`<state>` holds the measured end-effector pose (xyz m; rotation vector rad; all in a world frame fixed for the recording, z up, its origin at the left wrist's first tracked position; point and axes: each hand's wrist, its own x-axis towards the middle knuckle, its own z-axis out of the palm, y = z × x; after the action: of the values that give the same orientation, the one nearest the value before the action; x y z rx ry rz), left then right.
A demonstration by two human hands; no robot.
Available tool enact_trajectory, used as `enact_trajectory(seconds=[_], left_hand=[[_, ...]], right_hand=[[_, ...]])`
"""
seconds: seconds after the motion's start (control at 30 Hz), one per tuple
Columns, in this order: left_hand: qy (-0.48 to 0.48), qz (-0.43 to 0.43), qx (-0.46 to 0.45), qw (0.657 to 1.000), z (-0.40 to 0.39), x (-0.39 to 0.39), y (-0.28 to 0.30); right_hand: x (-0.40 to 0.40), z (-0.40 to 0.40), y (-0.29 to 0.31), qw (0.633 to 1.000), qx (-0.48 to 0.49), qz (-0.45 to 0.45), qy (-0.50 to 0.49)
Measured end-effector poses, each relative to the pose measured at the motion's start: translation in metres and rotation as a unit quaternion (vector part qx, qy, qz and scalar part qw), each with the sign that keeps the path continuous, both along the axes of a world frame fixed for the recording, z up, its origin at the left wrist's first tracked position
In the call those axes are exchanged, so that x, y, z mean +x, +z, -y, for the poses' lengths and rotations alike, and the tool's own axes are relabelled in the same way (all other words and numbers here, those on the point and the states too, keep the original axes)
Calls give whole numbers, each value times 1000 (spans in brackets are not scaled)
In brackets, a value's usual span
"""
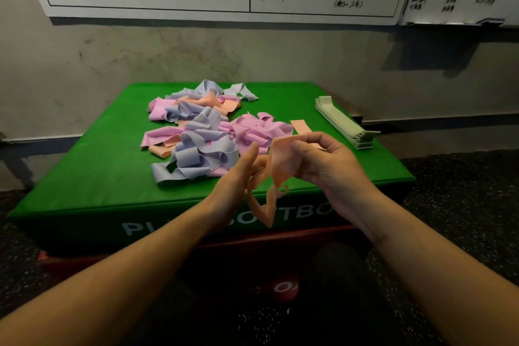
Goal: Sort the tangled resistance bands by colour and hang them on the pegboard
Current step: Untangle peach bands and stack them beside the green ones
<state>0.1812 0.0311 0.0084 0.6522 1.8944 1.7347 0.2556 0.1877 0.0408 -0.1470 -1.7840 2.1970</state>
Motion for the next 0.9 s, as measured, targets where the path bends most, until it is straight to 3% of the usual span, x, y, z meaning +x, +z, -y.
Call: enact_trajectory(seconds=[0.17,0.33,0.43,0.57,0.7,0.8,0.9], left_hand=[[-6,-61,-14,998,-12,16,-5],[12,47,56,997,-18,21,-8],[77,79,87,990,-17,21,-7],[151,134,138,970,-14,9,-4],[207,187,195,940,-14,2,0],[276,123,122,945,-12,-5,-5],[336,69,80,936,-9,-7,-11]], right_hand=[[-9,2,8,997,81,-7,-12],[-17,1,11,983,173,-9,-60],[-14,-6,2,964,236,16,-119],[1,-1,-23,973,211,90,-25],[15,5,-45,956,262,105,77],[19,4,-55,952,292,78,51],[20,2,-63,967,250,45,-21]])
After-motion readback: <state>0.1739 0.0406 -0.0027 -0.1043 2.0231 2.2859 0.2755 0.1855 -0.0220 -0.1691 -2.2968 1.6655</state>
